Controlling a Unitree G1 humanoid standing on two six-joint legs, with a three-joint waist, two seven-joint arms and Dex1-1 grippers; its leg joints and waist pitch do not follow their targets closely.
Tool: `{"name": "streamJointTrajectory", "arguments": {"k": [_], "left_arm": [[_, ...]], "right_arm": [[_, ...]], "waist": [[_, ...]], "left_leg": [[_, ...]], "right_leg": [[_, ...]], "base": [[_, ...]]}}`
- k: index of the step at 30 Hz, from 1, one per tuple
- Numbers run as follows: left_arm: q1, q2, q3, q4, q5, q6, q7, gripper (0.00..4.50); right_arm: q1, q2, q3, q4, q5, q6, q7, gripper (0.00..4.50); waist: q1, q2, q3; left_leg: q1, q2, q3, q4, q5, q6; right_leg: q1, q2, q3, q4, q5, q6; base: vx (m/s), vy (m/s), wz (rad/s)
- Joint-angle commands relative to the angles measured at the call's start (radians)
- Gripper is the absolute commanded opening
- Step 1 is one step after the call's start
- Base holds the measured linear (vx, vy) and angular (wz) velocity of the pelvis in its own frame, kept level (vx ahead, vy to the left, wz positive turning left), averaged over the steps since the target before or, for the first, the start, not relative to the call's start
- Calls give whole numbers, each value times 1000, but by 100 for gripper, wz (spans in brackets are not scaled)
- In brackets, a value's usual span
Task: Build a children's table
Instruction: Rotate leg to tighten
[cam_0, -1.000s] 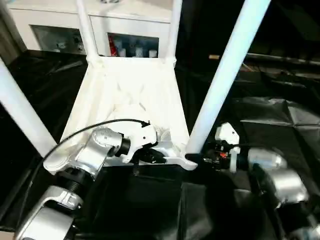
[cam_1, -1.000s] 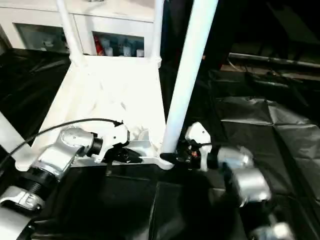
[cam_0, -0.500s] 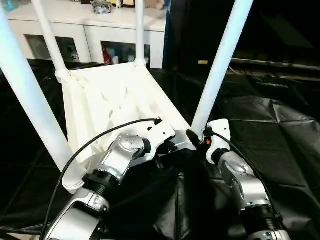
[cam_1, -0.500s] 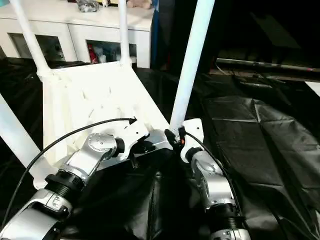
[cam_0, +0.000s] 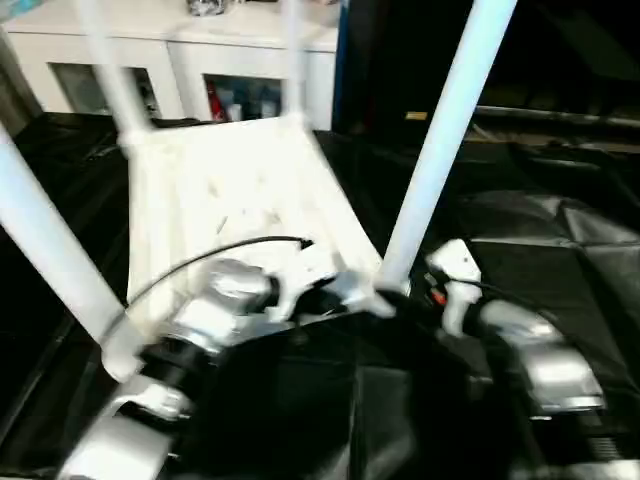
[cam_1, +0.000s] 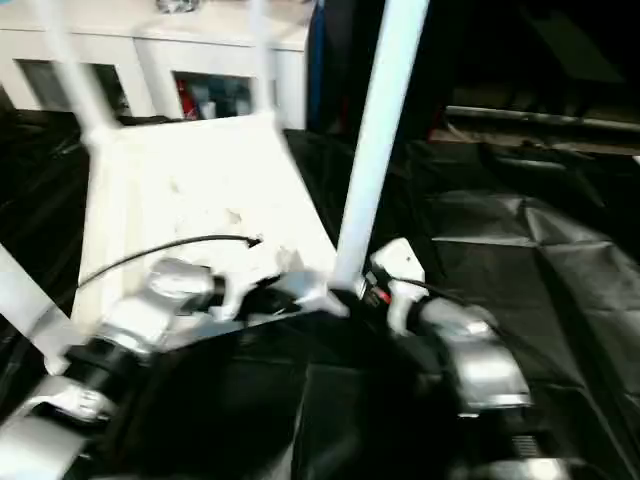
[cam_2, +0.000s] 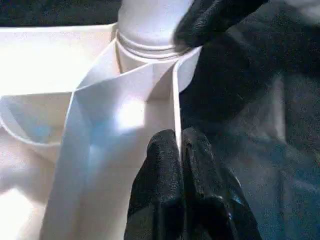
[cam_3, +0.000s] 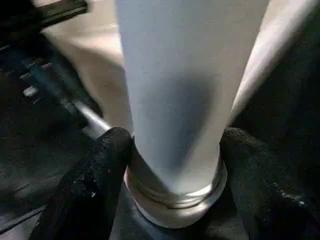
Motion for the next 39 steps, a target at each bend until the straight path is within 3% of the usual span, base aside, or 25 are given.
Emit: {"name": "streamJointTrajectory", "arguments": {"k": [1, 6, 14, 20, 22, 24, 25, 26, 27, 28, 29, 31, 33, 35, 36, 39], "left_arm": [[45, 10, -86, 41, 21, 17, -83, 0], [42, 46, -79, 14, -22, 43, -168, 0], [45, 63, -75, 0, -37, 56, -208, 0], [48, 48, -59, 4, -40, 48, -162, 0], [42, 23, -42, 29, -27, 32, -86, 0], [23, -37, -10, 88, 2, 14, 91, 0], [23, -37, -10, 88, 2, 14, 91, 0], [15, -68, -1, 111, 12, 22, 163, 0], [14, -75, 2, 116, 15, 24, 181, 0], [14, -90, -1, 117, 18, 33, 197, 0], [17, -129, -14, 113, 24, 57, 224, 0], [21, -163, -28, 107, 31, 73, 244, 0], [26, -195, -45, 97, 35, 81, 248, 0], [29, -219, -60, 94, 39, 78, 248, 0], [31, -229, -67, 92, 40, 78, 246, 0], [32, -243, -81, 93, 44, 73, 241, 0]], "right_arm": [[-1, -7, 41, -4, 9, 13, 64, 303], [-24, -44, 48, 3, 35, 23, 156, 303], [-6, -48, 70, -17, 59, 47, 206, 249], [27, -38, 84, -43, 66, 58, 210, 244], [39, -15, 76, -46, 67, 67, 165, 244], [35, 67, 43, 16, 9, 63, -45, 243], [35, 67, 43, 16, 9, 63, -45, 243], [25, 116, 18, 65, -20, 59, -168, 243], [22, 128, 11, 77, -26, 58, -199, 243], [20, 151, 1, 93, -34, 62, -252, 243], [16, 215, -23, 115, -40, 78, -371, 243], [12, 270, -44, 125, -34, 101, -457, 242], [1, 318, -58, 137, -36, 110, -528, 241], [-10, 350, -53, 145, -51, 97, -565, 241], [-15, 363, -50, 149, -60, 91, -581, 241], [-30, 376, -23, 158, -89, 48, -588, 241]], "waist": [[2, 1, -26], [7, 1, -27], [11, -3, -28], [13, -5, -28], [14, -4, -27], [16, -2, -19], [13, -2, -14], [11, -5, -12], [6, -4, -11], [3, -5, -11], [-1, 6, -10], [-10, 1, -6], [-18, 1, -3], [-27, 3, 0], [-30, 6, 0], [-33, 7, -3]], "left_leg": [[0, 20, 6, -54, -160, 90], [5, 22, 7, -53, -153, 83], [3, 21, 8, -49, -116, 93], [4, 21, 8, -48, -114, 95], [4, 20, 9, -47, -113, 95], [7, 22, 10, -54, -174, 73], [6, 23, 9, -59, -210, 57], [7, 21, 4, -65, -276, 19], [13, 19, 2, -66, -330, -10], [13, 19, -2, -67, -347, -17], [5, 17, -8, -72, -356, -27], [12, 15, -11, -75, -418, -41], [12, 14, -15, -77, -458, -39], [22, 9, -18, -74, -516, -39], [16, 9, -25, -79, -525, -41], [19, 10, -28, -81, -552, -39]], "right_leg": [[31, -35, 26, -50, 17, -283], [30, -34, 27, -44, 46, -301], [37, -36, 26, -39, 82, -309], [36, -36, 26, -38, 74, -307], [35, -36, 27, -39, 74, -306], [27, -37, 27, -50, -22, -290], [24, -38, 27, -56, -84, -280], [24, -42, 26, -65, -223, -247], [14, -43, 28, -75, -335, -213], [14, -44, 27, -78, -373, -197], [17, -43, 27, -81, -404, -167], [2, -42, 25, -94, -479, -131], [-3, -41, 23, -103, -530, -107], [-13, -41, 20, -115, -597, -82], [-9, -41, 18, -114, -605, -71], [-11, -39, 17, -115, -573, -70]], "base": [[0, 0, 0], [0, 0, 0], [0, 0, 0], [0, 0, 0], [0, 0, 0], [0, 0, 0], [-71, 2, -1], [-71, 2, -1], [-75, 1, -1], [-76, 7, -4], [-76, 7, -4], [-57, 8, -4], [-26, 3, -1], [0, 0, 0], [0, 0, 0], [0, 0, 0]]}}
